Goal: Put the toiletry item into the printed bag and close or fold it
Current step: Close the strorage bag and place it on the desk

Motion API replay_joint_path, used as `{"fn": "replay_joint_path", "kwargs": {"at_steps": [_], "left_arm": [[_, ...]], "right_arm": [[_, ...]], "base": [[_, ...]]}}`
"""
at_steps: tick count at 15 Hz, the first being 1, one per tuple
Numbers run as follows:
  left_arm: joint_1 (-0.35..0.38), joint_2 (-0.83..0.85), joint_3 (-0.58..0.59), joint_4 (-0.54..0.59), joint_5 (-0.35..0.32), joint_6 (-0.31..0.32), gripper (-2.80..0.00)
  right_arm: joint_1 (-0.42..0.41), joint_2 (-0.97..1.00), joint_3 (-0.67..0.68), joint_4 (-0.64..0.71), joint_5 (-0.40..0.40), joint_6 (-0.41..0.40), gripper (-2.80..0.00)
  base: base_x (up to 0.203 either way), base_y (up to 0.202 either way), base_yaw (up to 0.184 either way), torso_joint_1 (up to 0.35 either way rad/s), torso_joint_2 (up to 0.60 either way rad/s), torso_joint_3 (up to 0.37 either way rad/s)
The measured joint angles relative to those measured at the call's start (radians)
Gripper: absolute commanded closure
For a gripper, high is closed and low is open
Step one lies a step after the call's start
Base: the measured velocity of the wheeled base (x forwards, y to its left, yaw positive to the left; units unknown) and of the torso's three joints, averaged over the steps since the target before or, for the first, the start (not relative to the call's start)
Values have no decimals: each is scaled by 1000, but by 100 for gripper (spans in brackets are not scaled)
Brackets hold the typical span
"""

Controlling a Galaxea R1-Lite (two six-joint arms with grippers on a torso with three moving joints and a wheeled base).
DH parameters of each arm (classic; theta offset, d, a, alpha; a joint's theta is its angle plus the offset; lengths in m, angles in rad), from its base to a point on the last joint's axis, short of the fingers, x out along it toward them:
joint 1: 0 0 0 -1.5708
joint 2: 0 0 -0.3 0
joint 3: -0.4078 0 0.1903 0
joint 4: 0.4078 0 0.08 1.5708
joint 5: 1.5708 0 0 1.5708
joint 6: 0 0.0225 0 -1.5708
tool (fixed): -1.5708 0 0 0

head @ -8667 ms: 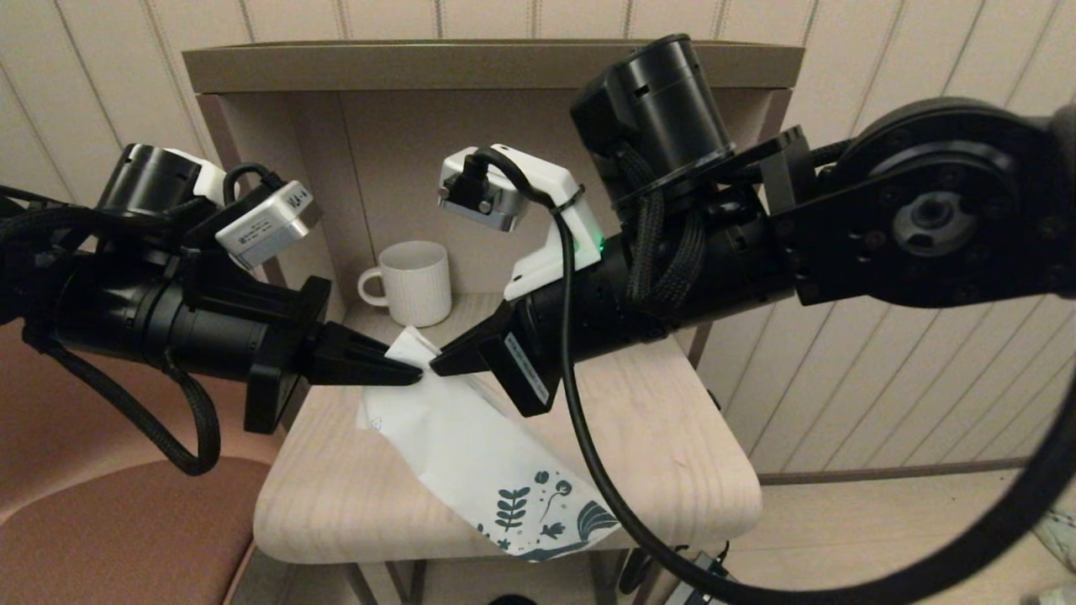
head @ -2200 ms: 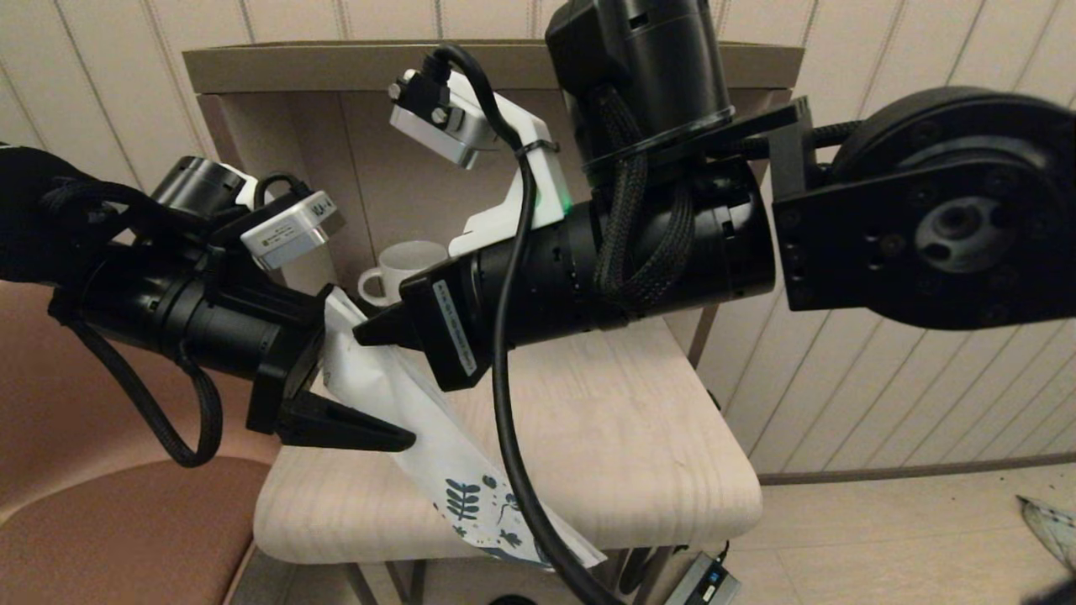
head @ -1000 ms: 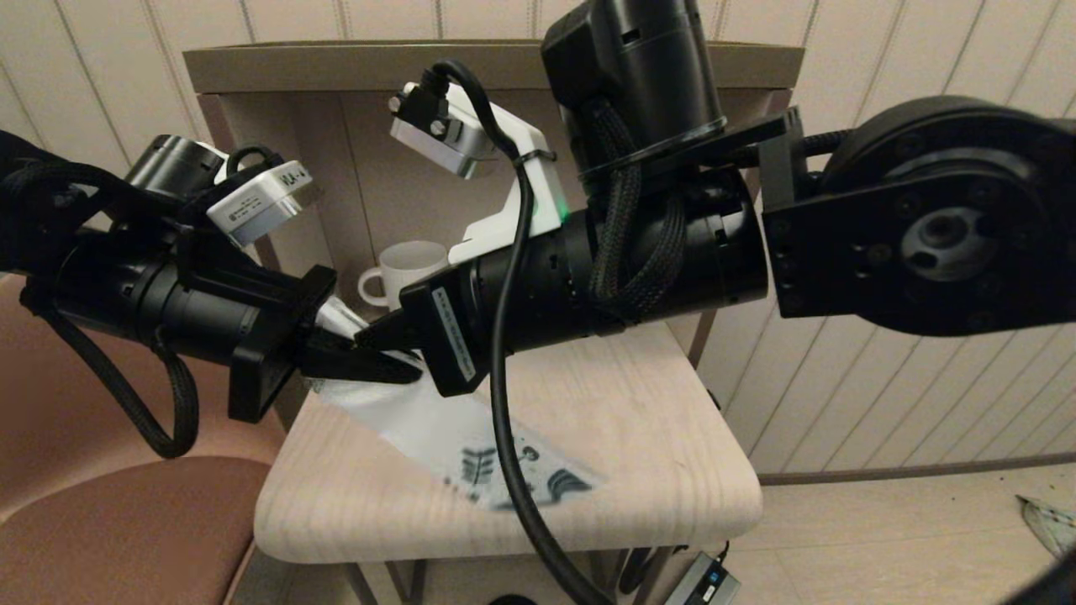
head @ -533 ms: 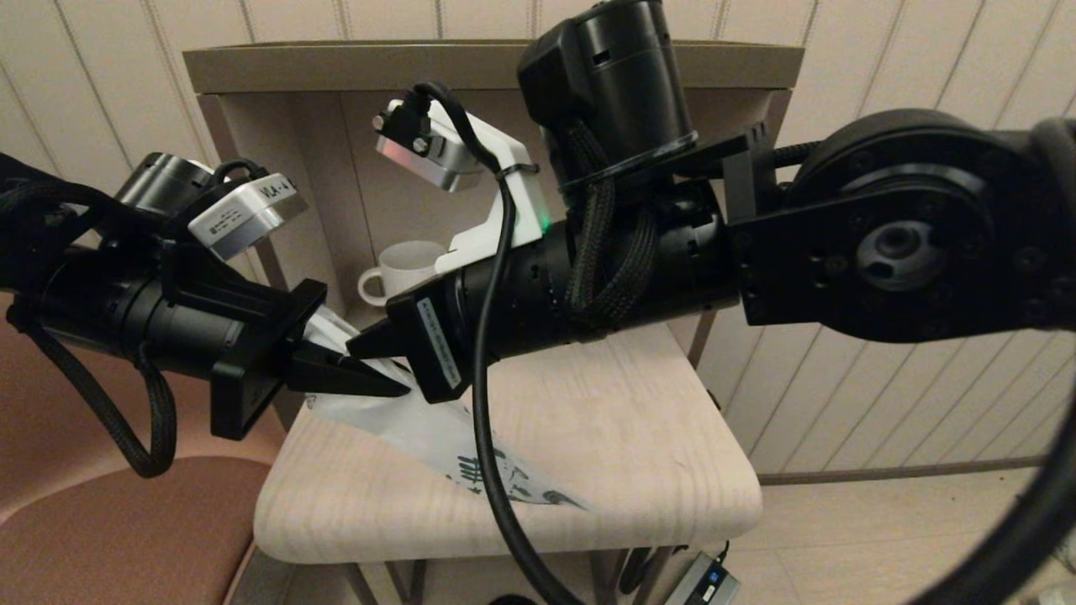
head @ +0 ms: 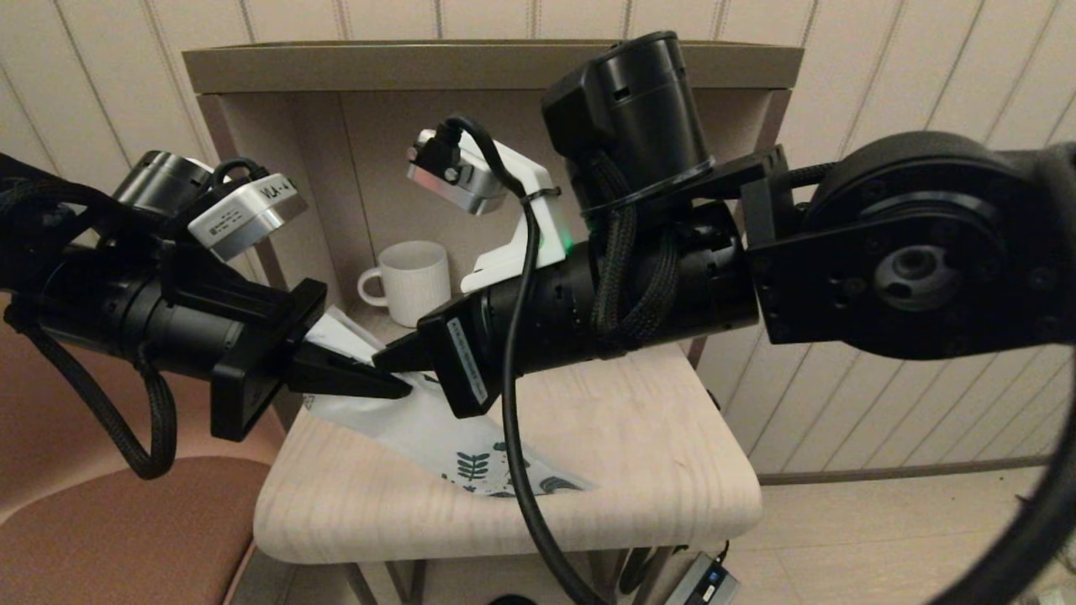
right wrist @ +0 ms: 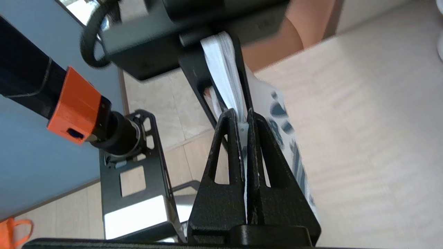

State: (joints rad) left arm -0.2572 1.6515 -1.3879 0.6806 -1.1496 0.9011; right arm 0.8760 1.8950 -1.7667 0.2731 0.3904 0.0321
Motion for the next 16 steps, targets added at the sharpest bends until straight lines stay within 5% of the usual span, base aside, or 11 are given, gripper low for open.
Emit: {"fn": "replay_joint_path", "kwargs": {"at_steps": [16], "left_arm": [[33,-21,-12,-2,-33,-14,0]], "right_arm": [[-43,-143,305,-94,2,-16,0]], "base": [[0,0,0,0,0,0]]}}
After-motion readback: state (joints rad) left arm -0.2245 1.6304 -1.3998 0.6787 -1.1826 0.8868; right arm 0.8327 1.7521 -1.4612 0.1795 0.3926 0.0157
